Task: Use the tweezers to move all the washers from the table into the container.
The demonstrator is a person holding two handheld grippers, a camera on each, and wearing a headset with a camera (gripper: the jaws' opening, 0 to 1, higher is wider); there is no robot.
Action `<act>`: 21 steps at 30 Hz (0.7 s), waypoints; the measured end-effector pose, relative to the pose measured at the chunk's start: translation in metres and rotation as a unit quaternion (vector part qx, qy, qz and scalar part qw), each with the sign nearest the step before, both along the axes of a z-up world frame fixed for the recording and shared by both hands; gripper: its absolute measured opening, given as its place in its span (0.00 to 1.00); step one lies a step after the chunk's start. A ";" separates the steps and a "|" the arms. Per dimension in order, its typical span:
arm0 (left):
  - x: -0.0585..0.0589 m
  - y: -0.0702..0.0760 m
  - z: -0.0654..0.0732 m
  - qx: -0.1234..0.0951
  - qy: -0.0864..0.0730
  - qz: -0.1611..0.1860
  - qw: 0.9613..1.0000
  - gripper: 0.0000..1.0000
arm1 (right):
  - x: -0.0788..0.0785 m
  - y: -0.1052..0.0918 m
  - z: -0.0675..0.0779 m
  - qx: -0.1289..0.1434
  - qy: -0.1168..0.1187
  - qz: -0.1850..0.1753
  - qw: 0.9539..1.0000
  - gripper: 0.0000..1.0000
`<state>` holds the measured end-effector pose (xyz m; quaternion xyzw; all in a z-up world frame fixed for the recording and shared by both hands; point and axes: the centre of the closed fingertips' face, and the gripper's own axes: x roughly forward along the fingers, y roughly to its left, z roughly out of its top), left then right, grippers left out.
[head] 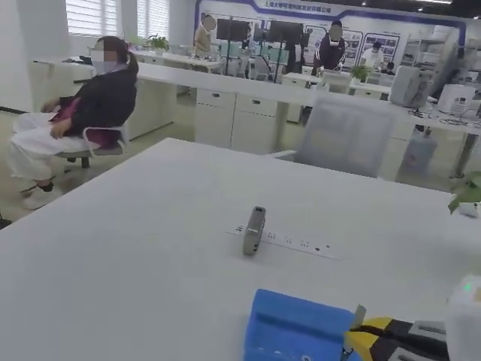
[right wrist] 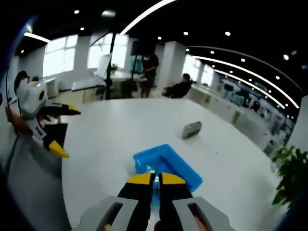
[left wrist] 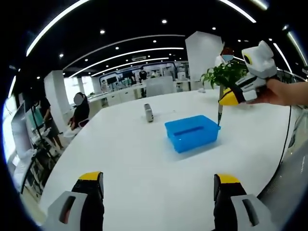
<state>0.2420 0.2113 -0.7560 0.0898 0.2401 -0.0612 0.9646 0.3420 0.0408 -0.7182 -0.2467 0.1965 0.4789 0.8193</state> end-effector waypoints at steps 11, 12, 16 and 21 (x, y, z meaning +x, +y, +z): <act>0.000 0.005 0.008 0.006 -0.022 0.004 1.000 0.96 | -0.049 -0.009 -0.058 -0.119 0.053 0.070 0.989 0.01; 0.000 0.005 0.008 0.009 -0.024 0.004 1.000 0.96 | -0.050 -0.008 -0.063 -0.123 0.057 0.071 0.988 0.01; 0.000 0.006 0.008 0.011 -0.025 0.003 1.000 0.95 | -0.053 -0.003 -0.079 -0.153 0.062 0.087 0.982 0.01; -0.001 0.007 0.009 0.014 -0.026 0.004 1.000 0.94 | -0.053 0.013 -0.088 -0.167 0.071 0.111 0.977 0.01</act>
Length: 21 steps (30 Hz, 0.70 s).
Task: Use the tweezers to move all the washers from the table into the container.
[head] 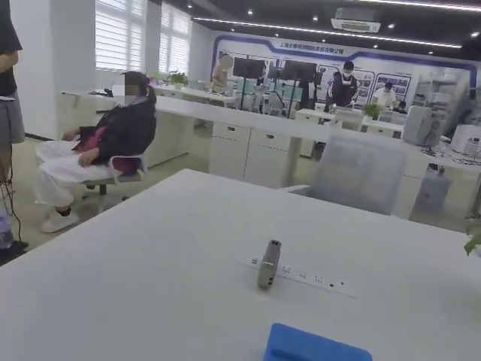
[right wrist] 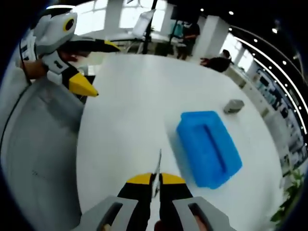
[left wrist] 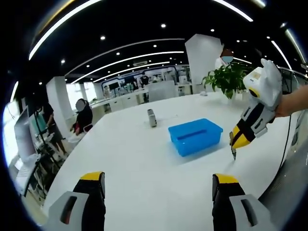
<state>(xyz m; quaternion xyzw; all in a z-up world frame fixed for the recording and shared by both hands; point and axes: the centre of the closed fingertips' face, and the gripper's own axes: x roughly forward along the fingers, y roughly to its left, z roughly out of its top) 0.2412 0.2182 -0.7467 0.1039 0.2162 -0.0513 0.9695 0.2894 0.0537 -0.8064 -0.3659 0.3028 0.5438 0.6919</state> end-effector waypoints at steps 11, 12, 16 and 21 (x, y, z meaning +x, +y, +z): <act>0.000 -0.002 -0.002 0.005 0.006 -0.006 1.000 0.94 | -0.002 0.028 -0.037 -0.068 0.002 0.100 0.993 0.01; 0.000 -0.003 -0.003 0.005 0.008 -0.007 1.000 0.94 | -0.003 0.029 -0.040 -0.073 0.004 0.105 0.992 0.01; 0.000 -0.004 -0.005 0.008 0.011 -0.010 1.000 0.94 | -0.003 0.031 -0.049 -0.086 0.008 0.118 0.989 0.01; 0.000 -0.006 -0.006 0.010 0.015 -0.014 1.000 0.93 | -0.004 0.031 -0.053 -0.084 0.018 0.121 0.989 0.01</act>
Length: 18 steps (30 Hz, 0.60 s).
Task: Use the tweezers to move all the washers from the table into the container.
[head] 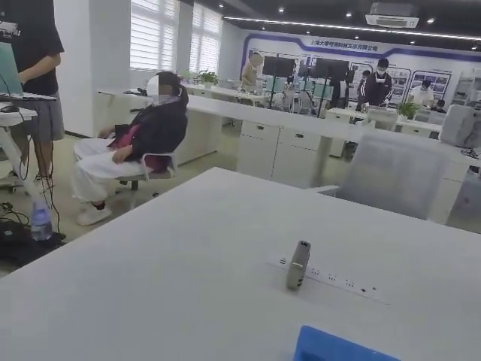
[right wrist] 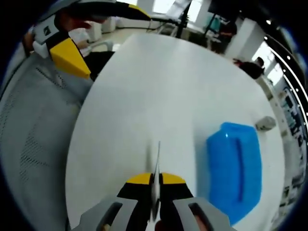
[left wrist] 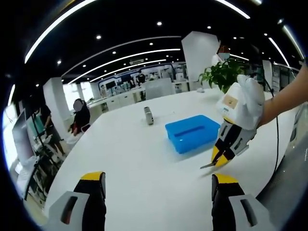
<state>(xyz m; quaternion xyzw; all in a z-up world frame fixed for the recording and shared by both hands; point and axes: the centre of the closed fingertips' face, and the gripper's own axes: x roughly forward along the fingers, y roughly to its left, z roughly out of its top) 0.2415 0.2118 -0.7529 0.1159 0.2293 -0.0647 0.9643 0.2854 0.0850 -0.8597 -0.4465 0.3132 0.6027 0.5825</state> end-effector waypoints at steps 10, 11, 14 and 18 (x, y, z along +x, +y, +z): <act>0.000 0.001 -0.001 0.005 0.002 0.003 1.000 0.92 | -0.005 -0.001 -0.010 -0.004 0.017 -0.001 1.000 0.02; 0.000 0.001 -0.001 0.006 0.002 0.003 1.000 0.92 | -0.004 -0.001 -0.010 -0.002 0.014 -0.004 1.000 0.02; 0.000 0.001 -0.002 0.006 0.004 0.002 1.000 0.93 | -0.003 0.001 0.001 0.029 0.005 -0.034 0.999 0.02; -0.001 -0.001 -0.003 0.008 0.006 -0.003 1.000 0.93 | -0.004 0.000 0.028 0.089 0.008 -0.089 0.992 0.05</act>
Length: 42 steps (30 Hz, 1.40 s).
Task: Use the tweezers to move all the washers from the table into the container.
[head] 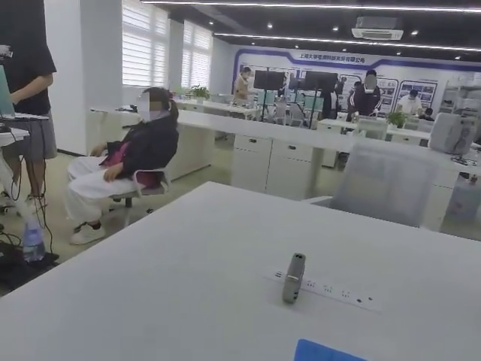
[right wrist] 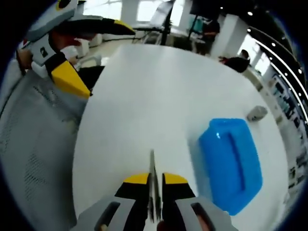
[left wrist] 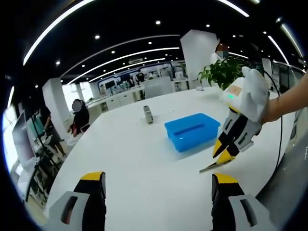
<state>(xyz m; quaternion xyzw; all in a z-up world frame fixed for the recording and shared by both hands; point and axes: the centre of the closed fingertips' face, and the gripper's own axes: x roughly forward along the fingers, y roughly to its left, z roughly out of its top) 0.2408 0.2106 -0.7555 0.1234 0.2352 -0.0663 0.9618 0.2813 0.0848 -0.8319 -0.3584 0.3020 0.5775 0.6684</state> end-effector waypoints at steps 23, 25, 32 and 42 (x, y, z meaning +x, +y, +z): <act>0.000 -0.013 0.002 -0.034 -0.002 -0.028 0.999 0.95 | -0.026 -0.125 0.083 0.235 0.002 -0.404 0.884 0.53; 0.000 -0.013 0.003 -0.033 -0.003 -0.028 0.999 0.95 | -0.029 -0.132 0.076 0.229 0.002 -0.420 0.878 0.63; -0.001 -0.012 0.002 -0.032 -0.001 -0.026 0.999 0.95 | -0.031 -0.136 0.066 0.214 -0.003 -0.422 0.881 0.75; -0.001 -0.009 0.002 -0.023 0.002 -0.020 1.000 0.96 | -0.033 -0.131 0.061 0.208 0.006 -0.417 0.885 0.82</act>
